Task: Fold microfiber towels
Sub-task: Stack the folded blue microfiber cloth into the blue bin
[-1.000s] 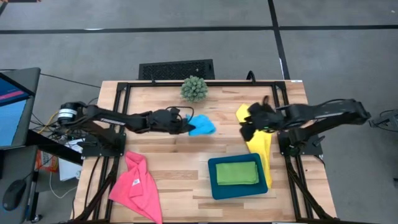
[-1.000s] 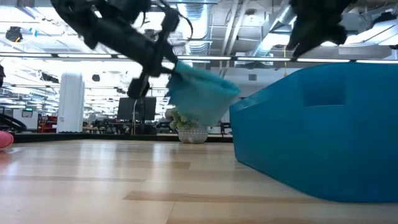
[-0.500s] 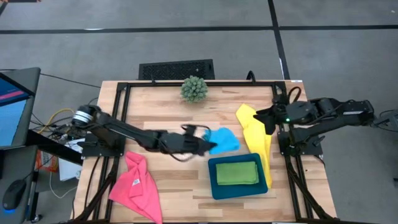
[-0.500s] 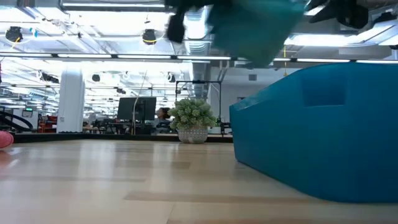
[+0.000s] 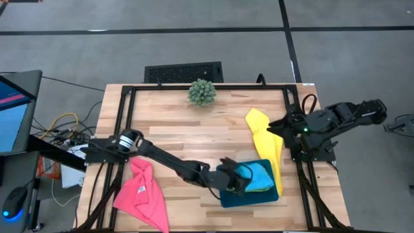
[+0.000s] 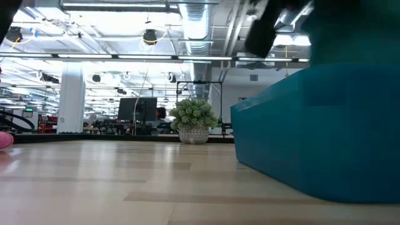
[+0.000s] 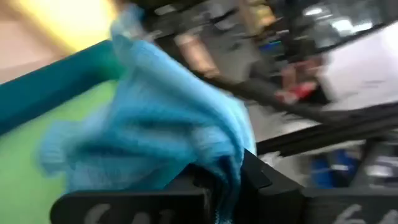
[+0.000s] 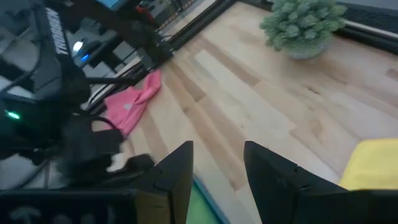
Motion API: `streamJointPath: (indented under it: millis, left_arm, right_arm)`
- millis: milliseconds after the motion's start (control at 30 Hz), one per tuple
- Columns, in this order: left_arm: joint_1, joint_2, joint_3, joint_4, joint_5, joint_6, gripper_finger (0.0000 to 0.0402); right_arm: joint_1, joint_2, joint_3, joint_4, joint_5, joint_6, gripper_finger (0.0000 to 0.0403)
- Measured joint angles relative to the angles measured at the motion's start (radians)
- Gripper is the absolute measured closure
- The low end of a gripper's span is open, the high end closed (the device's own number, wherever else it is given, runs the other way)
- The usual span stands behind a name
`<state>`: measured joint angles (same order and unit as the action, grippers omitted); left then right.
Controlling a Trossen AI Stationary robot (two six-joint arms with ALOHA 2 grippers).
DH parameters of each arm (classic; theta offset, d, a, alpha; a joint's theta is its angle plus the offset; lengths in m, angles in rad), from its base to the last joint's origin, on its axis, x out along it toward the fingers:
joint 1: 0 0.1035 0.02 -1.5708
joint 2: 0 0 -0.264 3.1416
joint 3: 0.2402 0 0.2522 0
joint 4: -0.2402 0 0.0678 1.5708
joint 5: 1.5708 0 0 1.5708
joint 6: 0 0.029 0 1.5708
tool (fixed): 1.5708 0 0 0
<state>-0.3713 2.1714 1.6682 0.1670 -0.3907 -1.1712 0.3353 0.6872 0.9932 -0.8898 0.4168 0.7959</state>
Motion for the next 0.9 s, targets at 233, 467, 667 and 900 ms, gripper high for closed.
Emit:
streamJointPath:
  millis: [233,467,667,900]
  left_arm:
    - [-0.008,0.054,0.014,-0.147,-0.043,-0.127,0.0389]
    - [0.003,0.074,0.012,-0.223,0.024,-0.211,0.0358]
    - [0.011,0.070,0.011,-0.305,0.086,-0.224,0.0308]
    - [0.022,0.034,0.011,-0.288,0.241,-0.223,0.0238]
  right_arm:
    - [0.054,0.020,0.000,0.000,0.003,0.000,0.0236]
    - [0.091,0.034,0.000,0.000,0.008,-0.002,0.0236]
    - [0.092,0.047,0.000,-0.001,0.012,-0.009,0.0236]
    - [0.092,0.063,-0.001,-0.010,0.014,-0.017,0.0236]
